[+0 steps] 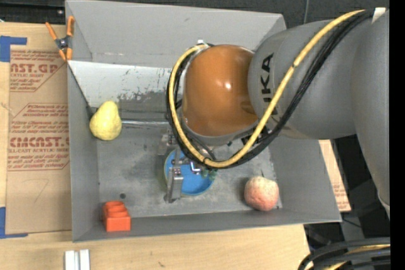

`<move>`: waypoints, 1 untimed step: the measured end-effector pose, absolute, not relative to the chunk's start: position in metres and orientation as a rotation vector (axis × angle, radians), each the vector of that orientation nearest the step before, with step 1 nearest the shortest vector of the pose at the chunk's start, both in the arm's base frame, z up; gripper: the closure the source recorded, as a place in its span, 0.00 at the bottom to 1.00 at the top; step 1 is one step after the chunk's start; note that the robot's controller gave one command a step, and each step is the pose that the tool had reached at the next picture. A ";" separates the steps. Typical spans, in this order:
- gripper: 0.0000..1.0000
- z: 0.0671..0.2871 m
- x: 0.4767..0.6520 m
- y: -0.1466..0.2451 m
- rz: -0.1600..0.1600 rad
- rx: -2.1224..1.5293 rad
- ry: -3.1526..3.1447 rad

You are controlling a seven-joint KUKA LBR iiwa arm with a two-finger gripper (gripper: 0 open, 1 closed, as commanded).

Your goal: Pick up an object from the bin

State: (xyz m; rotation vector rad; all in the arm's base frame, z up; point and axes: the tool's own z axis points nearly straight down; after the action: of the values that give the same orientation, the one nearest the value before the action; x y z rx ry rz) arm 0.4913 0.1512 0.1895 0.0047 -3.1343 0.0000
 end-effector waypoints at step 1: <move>0.00 0.194 0.493 0.150 -0.002 0.001 -3.142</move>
Offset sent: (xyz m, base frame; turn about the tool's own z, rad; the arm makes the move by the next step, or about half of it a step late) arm 0.0533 -0.1056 -0.1195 -0.0979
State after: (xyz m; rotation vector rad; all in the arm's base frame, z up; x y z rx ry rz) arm 0.4932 0.1501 0.1939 0.0007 -3.1418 -0.0022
